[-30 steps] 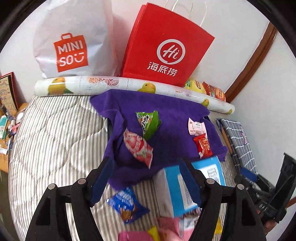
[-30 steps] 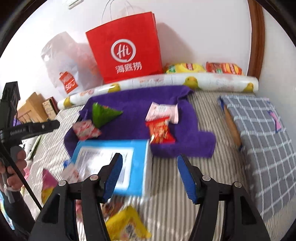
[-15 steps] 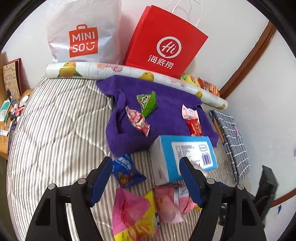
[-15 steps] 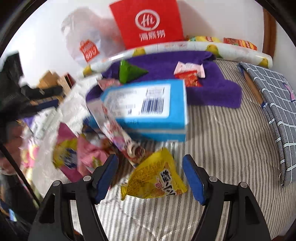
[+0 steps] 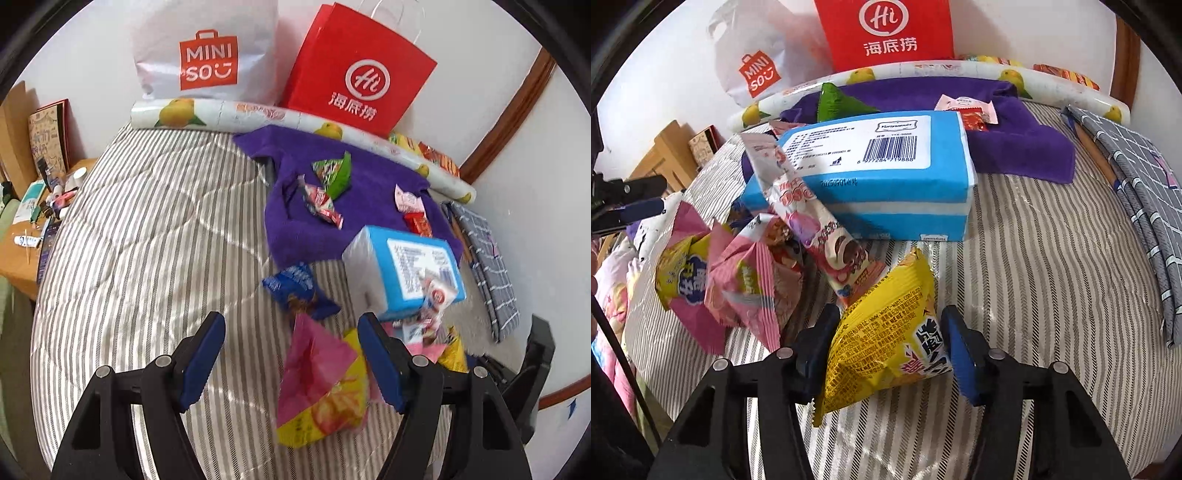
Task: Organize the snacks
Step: 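Grasp the yellow chip bag with the right gripper while the left grasps the pink-yellow chip bag, then carry both chip bags up over the purple towel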
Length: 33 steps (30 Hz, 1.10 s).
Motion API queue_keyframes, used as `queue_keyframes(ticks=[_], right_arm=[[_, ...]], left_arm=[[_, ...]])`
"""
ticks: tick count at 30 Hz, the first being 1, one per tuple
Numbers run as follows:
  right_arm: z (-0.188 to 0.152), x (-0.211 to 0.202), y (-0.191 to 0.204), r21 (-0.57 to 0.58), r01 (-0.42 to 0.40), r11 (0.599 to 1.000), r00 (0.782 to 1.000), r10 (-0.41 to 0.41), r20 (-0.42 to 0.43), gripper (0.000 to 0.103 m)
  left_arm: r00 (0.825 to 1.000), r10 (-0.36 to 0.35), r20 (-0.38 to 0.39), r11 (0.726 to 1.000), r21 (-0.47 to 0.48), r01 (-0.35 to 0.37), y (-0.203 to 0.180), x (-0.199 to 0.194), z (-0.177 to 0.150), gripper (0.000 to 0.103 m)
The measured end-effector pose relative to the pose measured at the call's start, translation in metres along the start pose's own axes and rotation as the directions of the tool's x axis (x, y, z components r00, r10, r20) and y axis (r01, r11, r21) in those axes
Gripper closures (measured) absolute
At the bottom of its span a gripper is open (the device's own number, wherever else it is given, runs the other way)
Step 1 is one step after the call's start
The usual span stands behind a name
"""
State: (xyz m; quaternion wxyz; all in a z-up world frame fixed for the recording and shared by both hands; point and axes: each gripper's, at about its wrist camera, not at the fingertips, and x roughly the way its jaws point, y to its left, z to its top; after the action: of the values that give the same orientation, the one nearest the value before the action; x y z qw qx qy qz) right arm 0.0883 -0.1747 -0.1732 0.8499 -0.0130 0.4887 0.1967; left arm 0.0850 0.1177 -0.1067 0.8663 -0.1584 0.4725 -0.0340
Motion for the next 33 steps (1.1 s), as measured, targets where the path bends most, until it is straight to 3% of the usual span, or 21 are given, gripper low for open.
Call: queue_keyframes(ticks=[12, 17, 25, 33], right_arm=[[-0.007, -0.019, -0.027, 0.067, 0.021, 0.997, 0.998, -0.025, 0.052, 0.049], [-0.009, -0.018, -0.034, 0.092, 0.021, 0.996, 0.998, -0.026, 0.050, 0.050], [-0.012, -0.017, -0.038, 0.103, 0.018, 0.994, 0.998, -0.024, 0.051, 0.050], [-0.010, -0.024, -0.034, 0.098, -0.008, 0.995, 0.997, 0.001, 0.073, 0.050]], left_arm=[[0.992, -0.074, -0.100, 0.996, 0.043, 0.078, -0.018, 0.030, -0.029, 0.027], [0.987, -0.052, -0.149, 0.996, 0.069, 0.063, -0.029, 0.052, -0.039, 0.027], [0.990, -0.078, -0.120, 0.996, 0.043, 0.084, -0.020, 0.046, -0.040, 0.049], [0.994, -0.103, -0.049, 0.995, 0.009, 0.103, -0.003, 0.013, -0.035, 0.050]])
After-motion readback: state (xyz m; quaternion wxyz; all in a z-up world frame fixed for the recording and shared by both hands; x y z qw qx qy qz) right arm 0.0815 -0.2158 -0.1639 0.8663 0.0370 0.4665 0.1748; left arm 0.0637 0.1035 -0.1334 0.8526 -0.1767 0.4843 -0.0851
